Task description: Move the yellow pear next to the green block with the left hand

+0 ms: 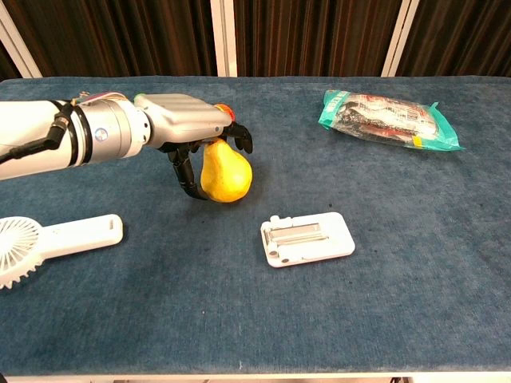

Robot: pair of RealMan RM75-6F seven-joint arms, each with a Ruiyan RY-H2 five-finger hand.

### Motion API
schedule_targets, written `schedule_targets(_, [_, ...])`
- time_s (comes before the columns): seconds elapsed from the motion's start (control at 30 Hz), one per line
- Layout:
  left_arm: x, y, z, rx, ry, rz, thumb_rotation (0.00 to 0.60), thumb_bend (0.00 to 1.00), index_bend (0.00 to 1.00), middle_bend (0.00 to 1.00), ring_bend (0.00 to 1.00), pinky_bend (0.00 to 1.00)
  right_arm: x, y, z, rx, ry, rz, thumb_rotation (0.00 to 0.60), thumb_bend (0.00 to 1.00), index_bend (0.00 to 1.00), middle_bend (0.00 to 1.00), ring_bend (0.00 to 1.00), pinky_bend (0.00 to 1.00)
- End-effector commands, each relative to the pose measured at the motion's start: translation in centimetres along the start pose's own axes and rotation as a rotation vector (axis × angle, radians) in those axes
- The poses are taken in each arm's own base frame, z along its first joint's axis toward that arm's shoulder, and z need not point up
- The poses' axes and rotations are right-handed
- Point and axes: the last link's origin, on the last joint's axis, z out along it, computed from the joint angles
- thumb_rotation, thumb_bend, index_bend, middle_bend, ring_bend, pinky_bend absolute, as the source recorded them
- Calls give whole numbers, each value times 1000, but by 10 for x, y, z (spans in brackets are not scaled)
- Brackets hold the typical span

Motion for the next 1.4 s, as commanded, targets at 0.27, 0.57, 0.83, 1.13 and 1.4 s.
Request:
schedule_targets(0.27, [5,-10,-3,24,66,-39,600,243,461,502,532,645,-1,-2,2,3,-2,2,600,134,111,129,4,144])
schedule_targets(0.57, [25,-64,-38,157,143,-90,600,244,467,502,530,645,-4,0,4,3,-10,9,600,135,112,129,4,144])
schedule_targets(0.83, [5,-103,-59,274,74,-80,600,243,467,501,519,645,-5,1,4,2,-12,14,600,135,112,129,4,144])
schedule_targets(1.13, [-30,-116,-66,340,-39,-48,600,206,443,479,467,645,-5,2,5,3,-16,12,600,135,112,130,4,144])
schedule_targets(1.4, [-30,-115,-72,377,-46,-97,600,0,162,190,207,390,-5,3,4,1,-13,15,600,135,112,129,4,144])
